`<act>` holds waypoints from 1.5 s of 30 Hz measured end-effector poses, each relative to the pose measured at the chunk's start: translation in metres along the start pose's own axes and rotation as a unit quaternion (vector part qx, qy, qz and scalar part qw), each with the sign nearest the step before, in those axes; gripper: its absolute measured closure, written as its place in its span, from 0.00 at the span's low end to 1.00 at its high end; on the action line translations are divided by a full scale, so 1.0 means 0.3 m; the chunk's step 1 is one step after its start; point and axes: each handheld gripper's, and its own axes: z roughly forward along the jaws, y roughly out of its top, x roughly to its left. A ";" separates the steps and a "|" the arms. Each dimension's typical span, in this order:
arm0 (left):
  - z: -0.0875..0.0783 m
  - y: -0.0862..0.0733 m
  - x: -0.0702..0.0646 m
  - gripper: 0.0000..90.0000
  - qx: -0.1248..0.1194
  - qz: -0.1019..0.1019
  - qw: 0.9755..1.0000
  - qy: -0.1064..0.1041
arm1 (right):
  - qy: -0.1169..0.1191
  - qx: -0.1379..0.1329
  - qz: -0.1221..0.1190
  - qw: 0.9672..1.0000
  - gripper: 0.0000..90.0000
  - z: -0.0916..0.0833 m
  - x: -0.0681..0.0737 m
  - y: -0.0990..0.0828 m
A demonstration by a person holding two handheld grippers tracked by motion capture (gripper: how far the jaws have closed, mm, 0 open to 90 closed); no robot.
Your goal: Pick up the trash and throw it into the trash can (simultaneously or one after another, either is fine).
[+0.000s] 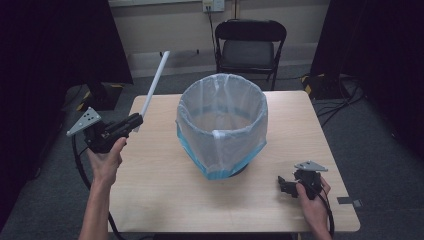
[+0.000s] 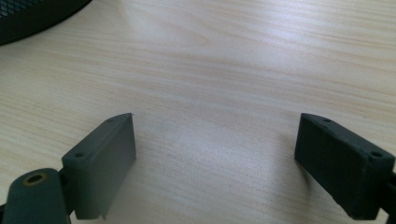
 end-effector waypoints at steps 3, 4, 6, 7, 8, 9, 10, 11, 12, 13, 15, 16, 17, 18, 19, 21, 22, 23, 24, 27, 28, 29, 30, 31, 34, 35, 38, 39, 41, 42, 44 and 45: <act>0.009 0.017 -0.008 0.90 -0.001 0.005 1.000 0.001 | 0.000 0.000 0.000 1.000 0.13 0.000 0.000 0.000; 0.015 0.024 -0.014 0.90 0.003 0.008 1.000 0.002 | 0.000 0.000 0.000 1.000 0.13 0.000 0.000 0.000; 0.022 0.036 -0.021 0.89 0.002 0.011 1.000 -0.002 | 0.000 0.000 0.000 1.000 0.13 0.000 0.000 0.000; 0.026 0.043 -0.024 0.90 -0.001 0.011 1.000 -0.006 | 0.000 0.000 0.000 1.000 0.13 0.000 0.000 0.000; 0.029 0.051 -0.027 0.90 -0.004 0.013 1.000 -0.007 | 0.000 0.000 0.000 1.000 0.13 0.000 0.000 0.000; 0.032 0.058 -0.030 0.89 -0.003 0.017 1.000 -0.008 | 0.000 0.000 0.000 1.000 0.13 0.000 0.000 0.000; 0.035 0.064 -0.034 0.89 -0.003 0.017 1.000 -0.009 | 0.000 0.000 0.000 1.000 0.13 0.000 0.000 0.000; 0.038 0.071 -0.038 0.89 -0.003 0.018 1.000 -0.009 | 0.000 0.000 0.000 1.000 0.13 0.000 0.000 0.000; 0.039 0.079 -0.041 0.89 -0.005 0.020 1.000 -0.011 | 0.000 0.000 0.000 1.000 0.13 0.000 0.000 0.000; 0.040 0.083 -0.043 0.89 -0.008 0.019 1.000 -0.011 | 0.000 0.000 0.000 1.000 0.13 0.000 0.000 0.000; 0.042 0.099 -0.045 0.90 -0.011 0.021 1.000 -0.012 | 0.000 0.000 0.000 1.000 0.13 0.000 0.000 0.000; 0.042 0.105 -0.045 0.89 -0.010 0.023 1.000 -0.013 | 0.000 0.000 0.000 1.000 0.13 0.000 0.000 0.000; 0.045 0.113 -0.046 0.89 -0.011 0.023 1.000 -0.016 | 0.000 0.000 0.000 1.000 0.13 0.000 0.000 0.000; 0.047 0.121 -0.049 0.90 -0.012 0.026 0.999 -0.020 | 0.000 0.000 0.000 1.000 0.13 0.000 0.000 0.000; 0.050 0.133 -0.056 0.90 -0.013 0.028 0.999 -0.020 | 0.000 0.000 0.000 1.000 0.13 0.000 0.000 0.000; 0.056 0.149 -0.064 0.89 -0.018 0.033 0.999 -0.025 | 0.000 0.000 0.000 1.000 0.13 0.000 0.000 0.000; 0.060 0.159 -0.071 0.89 -0.017 0.037 0.999 -0.026 | 0.000 0.000 0.000 1.000 0.13 0.000 0.000 0.000; 0.064 0.165 -0.074 0.89 -0.018 0.037 0.999 -0.026 | 0.000 0.000 0.000 1.000 0.13 0.000 0.000 0.000; 0.069 0.171 -0.079 0.90 -0.018 0.038 0.999 -0.028 | 0.000 0.000 0.000 1.000 0.13 0.000 0.000 0.000; 0.079 0.185 -0.090 0.89 -0.019 0.045 0.998 -0.032 | 0.000 0.000 0.000 1.000 0.13 0.000 0.000 0.000; 0.082 0.189 -0.094 0.90 -0.021 0.043 0.998 -0.035 | 0.000 0.000 0.000 1.000 0.13 0.000 0.000 0.000; 0.085 0.193 -0.097 0.90 -0.021 0.046 0.998 -0.035 | 0.000 0.000 0.000 1.000 0.13 0.000 0.000 0.000; 0.088 0.196 -0.101 0.90 -0.020 0.048 0.998 -0.037 | 0.000 0.000 0.000 1.000 0.13 0.000 0.000 0.000; 0.090 0.200 -0.105 0.90 -0.021 0.048 0.998 -0.038 | 0.000 0.000 0.000 1.000 0.13 0.000 0.000 0.000; 0.090 0.212 -0.113 0.89 -0.021 0.052 0.998 -0.041 | 0.000 0.000 0.000 1.000 0.13 0.000 0.000 0.000; 0.092 0.216 -0.115 0.89 -0.020 0.054 0.997 -0.041 | 0.000 0.000 0.000 1.000 0.13 0.000 0.000 0.000; 0.098 0.229 -0.122 0.89 -0.023 0.053 0.997 -0.047 | 0.000 0.000 0.000 1.000 0.13 0.000 0.000 0.000; 0.100 0.231 -0.125 0.89 -0.025 0.052 0.997 -0.048 | 0.000 0.000 0.000 1.000 0.13 0.000 0.000 0.000; 0.109 0.237 -0.129 0.89 -0.023 0.057 0.997 -0.051 | 0.000 0.000 0.000 1.000 0.13 0.000 0.000 0.000; 0.112 0.238 -0.132 0.89 -0.024 0.055 0.997 -0.053 | 0.000 0.000 0.000 1.000 0.13 0.000 0.000 0.000; 0.121 0.242 -0.136 0.89 -0.024 0.054 0.997 -0.058 | 0.000 0.000 0.000 1.000 0.13 0.000 0.000 0.000; 0.126 0.245 -0.141 0.89 -0.029 0.052 0.996 -0.061 | 0.000 0.000 0.000 1.000 0.13 0.000 0.000 0.000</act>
